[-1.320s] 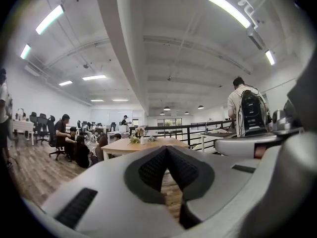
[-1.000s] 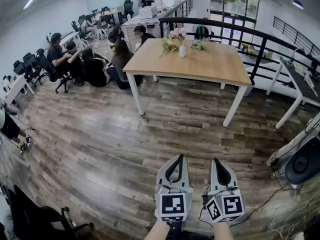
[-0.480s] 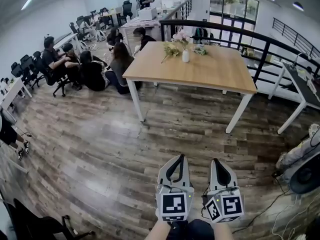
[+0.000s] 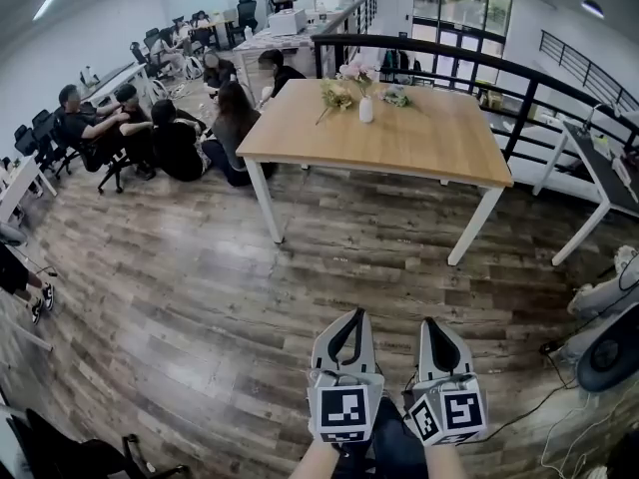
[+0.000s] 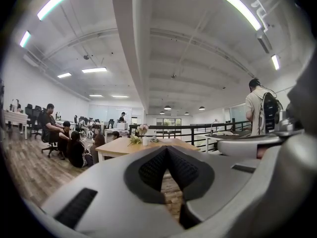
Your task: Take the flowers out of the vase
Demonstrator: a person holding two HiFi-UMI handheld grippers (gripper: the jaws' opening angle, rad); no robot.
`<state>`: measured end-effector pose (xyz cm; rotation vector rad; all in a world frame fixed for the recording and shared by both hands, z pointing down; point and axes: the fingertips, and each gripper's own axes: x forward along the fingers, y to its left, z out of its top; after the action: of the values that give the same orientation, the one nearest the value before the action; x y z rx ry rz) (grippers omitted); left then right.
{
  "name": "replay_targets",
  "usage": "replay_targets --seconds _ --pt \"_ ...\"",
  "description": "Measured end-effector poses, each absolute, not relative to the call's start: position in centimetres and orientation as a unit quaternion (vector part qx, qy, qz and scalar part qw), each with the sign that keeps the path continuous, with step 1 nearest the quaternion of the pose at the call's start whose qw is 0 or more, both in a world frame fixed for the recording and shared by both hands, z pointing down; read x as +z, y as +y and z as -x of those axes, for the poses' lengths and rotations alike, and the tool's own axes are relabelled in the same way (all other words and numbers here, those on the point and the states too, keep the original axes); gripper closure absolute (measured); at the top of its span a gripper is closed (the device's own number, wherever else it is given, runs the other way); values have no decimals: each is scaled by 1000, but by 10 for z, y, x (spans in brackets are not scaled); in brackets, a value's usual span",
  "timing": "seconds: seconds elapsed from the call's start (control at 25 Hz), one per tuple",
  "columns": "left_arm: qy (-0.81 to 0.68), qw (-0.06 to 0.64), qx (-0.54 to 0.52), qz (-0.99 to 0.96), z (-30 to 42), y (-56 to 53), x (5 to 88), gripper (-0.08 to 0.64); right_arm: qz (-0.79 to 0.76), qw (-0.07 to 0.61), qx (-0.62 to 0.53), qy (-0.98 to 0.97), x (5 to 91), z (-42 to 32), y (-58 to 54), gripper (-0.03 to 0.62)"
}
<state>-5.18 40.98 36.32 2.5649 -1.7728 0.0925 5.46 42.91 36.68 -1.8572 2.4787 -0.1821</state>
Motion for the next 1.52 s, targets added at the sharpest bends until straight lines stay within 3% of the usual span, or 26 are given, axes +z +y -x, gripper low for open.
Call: replay_targets --seconds 1.52 --pt "-602 -6 47 -797 -47 178 356 526 564 47 -63 822 356 -155 179 597"
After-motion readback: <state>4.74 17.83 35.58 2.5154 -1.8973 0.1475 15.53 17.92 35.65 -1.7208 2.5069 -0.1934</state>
